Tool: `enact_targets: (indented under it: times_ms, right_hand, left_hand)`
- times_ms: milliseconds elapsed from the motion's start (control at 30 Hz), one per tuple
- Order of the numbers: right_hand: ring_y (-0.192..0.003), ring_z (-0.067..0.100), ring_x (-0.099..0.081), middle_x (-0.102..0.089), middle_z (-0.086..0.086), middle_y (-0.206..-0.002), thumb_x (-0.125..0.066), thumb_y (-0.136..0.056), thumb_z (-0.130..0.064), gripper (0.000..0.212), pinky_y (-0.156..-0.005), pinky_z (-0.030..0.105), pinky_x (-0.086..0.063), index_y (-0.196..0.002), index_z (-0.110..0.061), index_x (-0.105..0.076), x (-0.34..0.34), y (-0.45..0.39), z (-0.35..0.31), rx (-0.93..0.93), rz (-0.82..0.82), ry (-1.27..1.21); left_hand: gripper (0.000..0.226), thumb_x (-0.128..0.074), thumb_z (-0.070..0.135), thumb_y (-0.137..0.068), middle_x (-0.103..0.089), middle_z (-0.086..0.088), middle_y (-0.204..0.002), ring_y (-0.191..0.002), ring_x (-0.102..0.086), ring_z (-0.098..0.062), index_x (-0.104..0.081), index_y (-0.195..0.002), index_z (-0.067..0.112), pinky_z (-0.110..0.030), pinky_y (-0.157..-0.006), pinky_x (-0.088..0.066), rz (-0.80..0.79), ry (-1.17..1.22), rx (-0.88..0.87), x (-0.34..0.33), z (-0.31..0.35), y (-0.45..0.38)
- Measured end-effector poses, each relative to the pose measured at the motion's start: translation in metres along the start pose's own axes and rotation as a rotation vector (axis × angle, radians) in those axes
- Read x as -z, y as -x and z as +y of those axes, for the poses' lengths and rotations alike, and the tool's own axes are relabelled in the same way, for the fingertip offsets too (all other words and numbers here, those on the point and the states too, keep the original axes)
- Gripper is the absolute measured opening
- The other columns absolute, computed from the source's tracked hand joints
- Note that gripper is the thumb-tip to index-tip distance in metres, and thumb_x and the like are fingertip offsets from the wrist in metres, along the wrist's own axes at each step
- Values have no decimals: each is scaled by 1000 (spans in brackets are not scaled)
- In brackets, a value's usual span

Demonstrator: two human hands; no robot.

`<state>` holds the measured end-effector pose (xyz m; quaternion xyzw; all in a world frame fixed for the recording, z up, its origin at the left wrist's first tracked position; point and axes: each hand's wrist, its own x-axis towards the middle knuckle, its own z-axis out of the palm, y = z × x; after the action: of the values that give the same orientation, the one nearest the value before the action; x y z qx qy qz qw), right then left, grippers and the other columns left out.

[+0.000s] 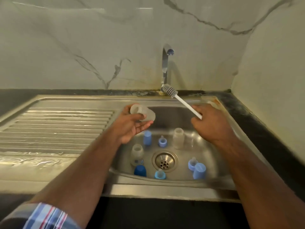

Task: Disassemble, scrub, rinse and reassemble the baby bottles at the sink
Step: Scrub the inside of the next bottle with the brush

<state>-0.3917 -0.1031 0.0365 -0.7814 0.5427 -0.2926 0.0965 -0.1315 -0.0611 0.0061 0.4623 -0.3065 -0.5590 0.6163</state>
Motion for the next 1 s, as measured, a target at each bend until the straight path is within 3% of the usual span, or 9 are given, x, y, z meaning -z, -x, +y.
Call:
enact_targets:
  times_ms: [67, 133, 233, 333, 467, 567, 733, 933, 1000]
  right_hand:
    - [-70, 10, -57, -65, -2, -88, -58, -87, -17, 43, -66, 26, -43, -129, -27, -63, -4, 2, -7, 23, -5, -38]
    - [-75, 9, -59, -66, -2, -95, -60, -90, -18, 44, -73, 28, -49, -133, -27, -60, -8, 5, -12, 38, -10, -42]
    - [-83, 8, -59, -69, -4, -101, -61, -94, -19, 39, -82, 28, -48, -132, -28, -61, -14, 7, -14, 81, -19, -30]
    - [-93, 3, -51, -63, -12, -114, -60, -99, -26, 44, -87, 21, -38, -142, -33, -53, -16, 9, -18, 130, -33, -24]
    - [-88, 2, -53, -61, -11, -109, -51, -102, -40, 50, -82, 23, -42, -149, -47, -35, -22, 13, -25, 209, -137, 50]
    - [-84, 1, -54, -59, -14, -99, -49, -101, -41, 48, -80, 27, -49, -147, -48, -39, -24, 16, -29, 217, -143, 50]
    - [-84, 2, -51, -50, -16, -99, -45, -101, -36, 51, -77, 23, -45, -150, -45, -35, -25, 22, -39, 208, -197, 178]
    - [-89, 5, -51, -49, -15, -106, -38, -103, -39, 54, -78, 22, -45, -154, -46, -23, -21, 28, -47, 217, -190, 303]
    - [-91, 5, -51, -49, -15, -110, -37, -103, -40, 54, -79, 22, -45, -154, -46, -22, -19, 30, -49, 217, -199, 333]
  left_hand:
    - [61, -51, -23, -76, -52, -25, -138, -114, -64, -51, -57, -122, 17, -48, -87, -61, -15, 134, -15, 15, 4, -3]
    - [63, -48, -20, -67, -51, -25, -138, -124, -56, -53, -59, -121, 11, -50, -86, -61, -40, 280, -31, 24, 11, -9]
    - [46, -54, -2, -76, -57, -25, -131, -124, -57, -51, -61, -121, 3, -58, -99, -53, 34, 416, -57, 36, 20, -17]
    - [22, -62, 12, -96, -62, -25, -132, -117, -63, -44, -65, -117, 4, -59, -93, -55, 159, 445, -60, 39, 19, -24]
    - [33, -61, 7, -98, -58, -19, -133, -117, -61, -39, -58, -129, 16, -50, -77, -61, 199, 431, -114, 37, 15, -33]
    - [42, -61, 4, -97, -56, -25, -134, -117, -61, -40, -51, -138, 6, -49, -80, -61, 219, 525, -70, 34, 17, -33]
    - [29, -56, 3, -98, -56, -28, -132, -122, -60, -41, -52, -126, -2, -55, -94, -55, 214, 651, 25, 29, 19, -33]
    - [35, -57, -1, -93, -53, -23, -114, -105, -59, -40, -50, -128, 1, -61, -91, -54, 275, 647, -4, 27, 22, -32]
    - [42, -60, -3, -91, -56, -22, -114, -101, -62, -38, -51, -131, 3, -54, -78, -58, 304, 639, -20, 28, 21, -34]
